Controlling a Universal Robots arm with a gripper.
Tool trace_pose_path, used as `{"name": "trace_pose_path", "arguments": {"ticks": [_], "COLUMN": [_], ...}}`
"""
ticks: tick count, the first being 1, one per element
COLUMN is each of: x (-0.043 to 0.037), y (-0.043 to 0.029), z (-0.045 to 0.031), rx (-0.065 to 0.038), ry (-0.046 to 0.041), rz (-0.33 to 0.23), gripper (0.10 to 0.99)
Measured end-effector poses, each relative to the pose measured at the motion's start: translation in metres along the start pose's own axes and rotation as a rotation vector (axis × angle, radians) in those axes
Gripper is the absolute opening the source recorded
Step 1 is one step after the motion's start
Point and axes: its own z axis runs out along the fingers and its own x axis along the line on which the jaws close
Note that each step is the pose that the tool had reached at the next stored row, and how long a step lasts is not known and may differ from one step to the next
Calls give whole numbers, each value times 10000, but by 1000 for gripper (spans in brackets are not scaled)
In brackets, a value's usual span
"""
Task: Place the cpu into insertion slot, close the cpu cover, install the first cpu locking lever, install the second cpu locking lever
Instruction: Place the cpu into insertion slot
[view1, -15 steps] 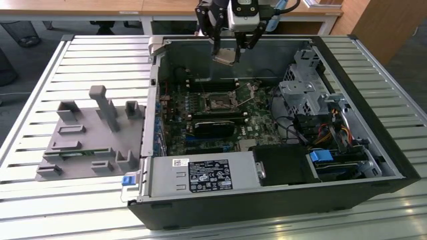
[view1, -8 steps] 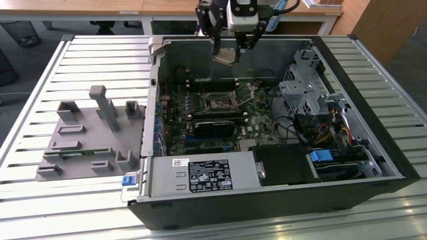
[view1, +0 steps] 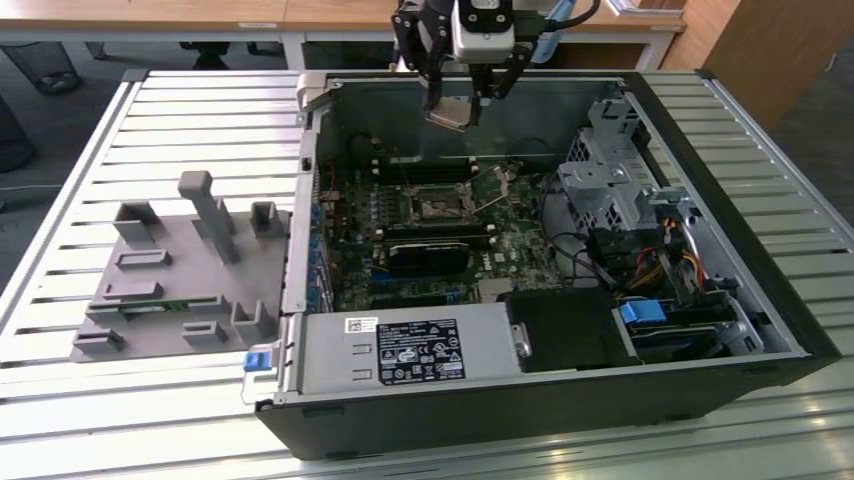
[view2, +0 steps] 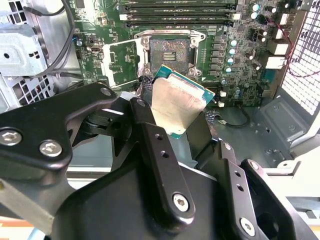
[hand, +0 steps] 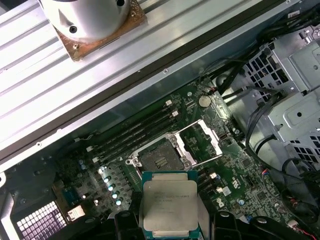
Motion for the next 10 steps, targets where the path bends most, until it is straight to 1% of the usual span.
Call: {"name": "trace_pose_path", "arguments": {"ticks": [10], "x": [-1], "y": [-1], "z": [19], "rx": [7], "ry": [-17], "rz": [126], "gripper": [525]}}
